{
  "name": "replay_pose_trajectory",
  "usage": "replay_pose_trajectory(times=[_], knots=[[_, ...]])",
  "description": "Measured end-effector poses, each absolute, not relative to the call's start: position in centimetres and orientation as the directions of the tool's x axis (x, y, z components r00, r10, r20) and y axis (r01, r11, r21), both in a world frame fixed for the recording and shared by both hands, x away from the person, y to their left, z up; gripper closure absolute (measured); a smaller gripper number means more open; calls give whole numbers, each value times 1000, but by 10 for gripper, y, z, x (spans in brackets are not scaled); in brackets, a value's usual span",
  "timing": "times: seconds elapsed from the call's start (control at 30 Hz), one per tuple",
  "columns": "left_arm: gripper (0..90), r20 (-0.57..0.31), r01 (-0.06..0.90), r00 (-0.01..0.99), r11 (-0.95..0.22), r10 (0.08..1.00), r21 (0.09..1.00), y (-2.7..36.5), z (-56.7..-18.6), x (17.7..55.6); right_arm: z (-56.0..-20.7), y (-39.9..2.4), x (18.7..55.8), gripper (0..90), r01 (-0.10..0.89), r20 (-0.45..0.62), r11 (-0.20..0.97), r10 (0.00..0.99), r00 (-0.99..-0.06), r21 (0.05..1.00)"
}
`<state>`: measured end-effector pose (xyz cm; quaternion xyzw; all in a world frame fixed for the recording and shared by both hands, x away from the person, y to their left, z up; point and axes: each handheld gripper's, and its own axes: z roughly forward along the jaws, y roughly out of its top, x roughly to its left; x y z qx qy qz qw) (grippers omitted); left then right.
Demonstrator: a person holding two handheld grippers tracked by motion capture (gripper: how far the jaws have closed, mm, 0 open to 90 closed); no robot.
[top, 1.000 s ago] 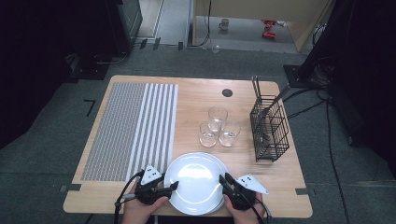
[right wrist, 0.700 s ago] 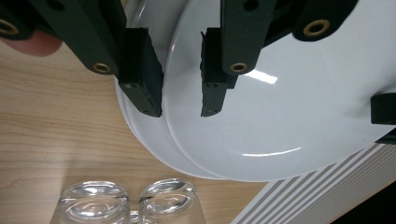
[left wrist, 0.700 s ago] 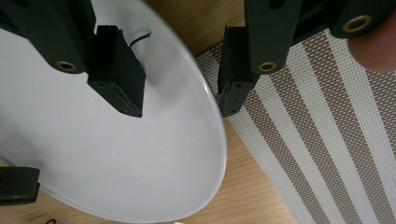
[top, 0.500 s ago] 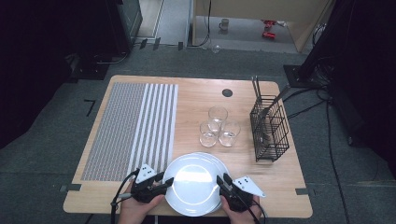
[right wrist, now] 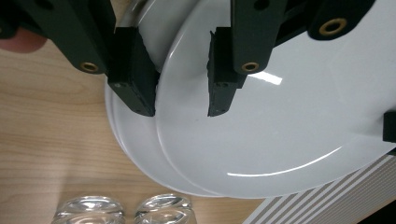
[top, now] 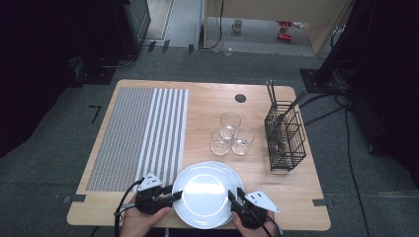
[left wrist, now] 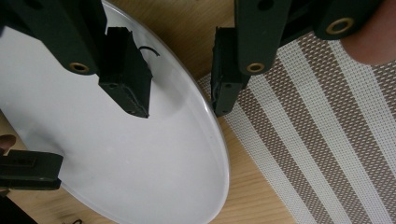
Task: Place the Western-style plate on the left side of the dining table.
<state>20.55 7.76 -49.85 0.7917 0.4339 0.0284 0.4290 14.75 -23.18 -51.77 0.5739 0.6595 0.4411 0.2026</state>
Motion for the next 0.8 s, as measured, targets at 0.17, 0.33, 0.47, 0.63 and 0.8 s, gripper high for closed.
replay_pose_trajectory(times=[0.17, 0.33, 0.47, 0.63, 0.8], knots=[[642, -354, 675, 599, -216, 718, 705, 81, -498, 209, -518, -232, 147, 619, 582, 271, -78, 929, -252, 809], [675, -390, 684, 580, -167, 715, 710, 86, -501, 217, -521, -229, 149, 614, 576, 262, -64, 927, -268, 815], [697, -377, 667, 583, -159, 720, 728, 90, -500, 219, -522, -230, 151, 635, 583, 290, -83, 918, -270, 808], [663, -359, 657, 576, -155, 734, 738, 97, -496, 217, -522, -233, 153, 590, 592, 323, -96, 901, -291, 800], [565, -403, 672, 597, -157, 694, 724, 98, -494, 214, -521, -238, 152, 654, 614, 357, -131, 897, -262, 778]])
